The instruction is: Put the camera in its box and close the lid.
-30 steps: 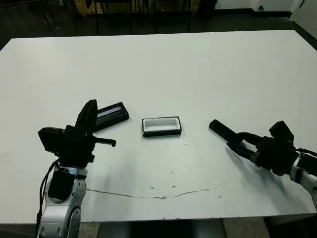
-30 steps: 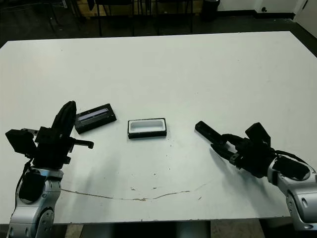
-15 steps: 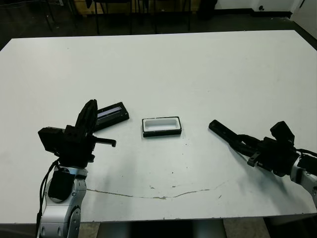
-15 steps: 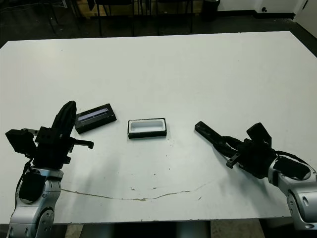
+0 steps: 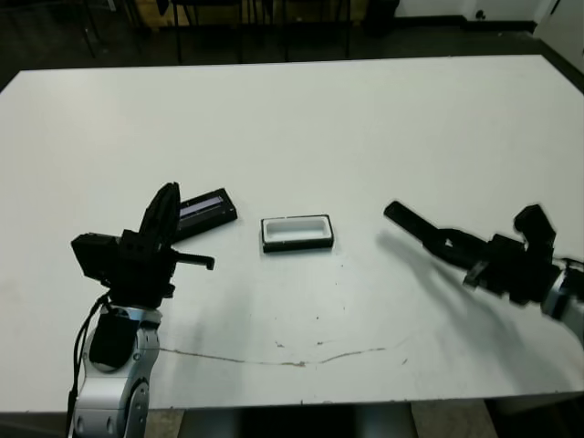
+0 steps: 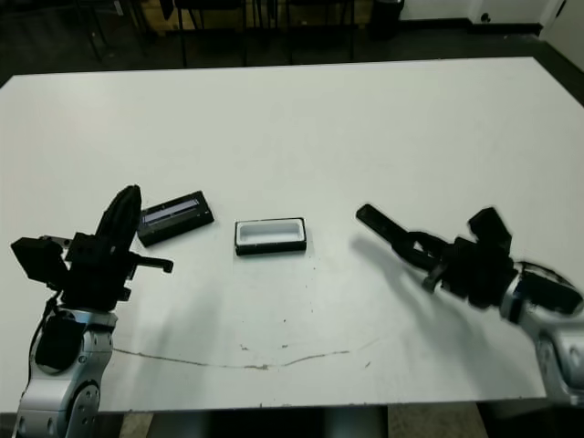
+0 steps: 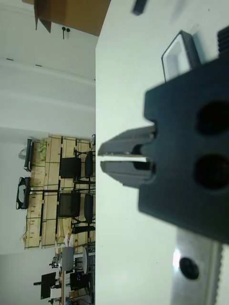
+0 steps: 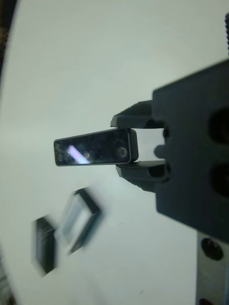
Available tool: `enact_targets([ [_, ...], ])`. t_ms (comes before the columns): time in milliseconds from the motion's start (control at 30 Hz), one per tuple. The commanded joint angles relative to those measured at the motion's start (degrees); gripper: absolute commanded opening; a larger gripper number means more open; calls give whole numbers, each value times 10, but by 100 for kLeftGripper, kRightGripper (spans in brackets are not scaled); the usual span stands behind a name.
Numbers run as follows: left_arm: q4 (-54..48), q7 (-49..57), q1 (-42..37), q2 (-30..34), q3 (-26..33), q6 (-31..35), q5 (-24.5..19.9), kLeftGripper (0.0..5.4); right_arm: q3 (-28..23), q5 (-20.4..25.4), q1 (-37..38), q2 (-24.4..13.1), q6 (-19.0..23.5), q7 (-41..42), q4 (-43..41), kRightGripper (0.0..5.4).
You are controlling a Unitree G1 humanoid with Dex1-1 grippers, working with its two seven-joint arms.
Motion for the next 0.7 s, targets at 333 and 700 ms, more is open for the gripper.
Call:
enact_targets([
  [333,4,4,17,0,-11,-1,12,0,104,-26,-216,-24,42,57,-32,37],
  [700,6,4,17,-2,-15,-2,11,0,261,-138,-377,13,-19,199,115,37],
])
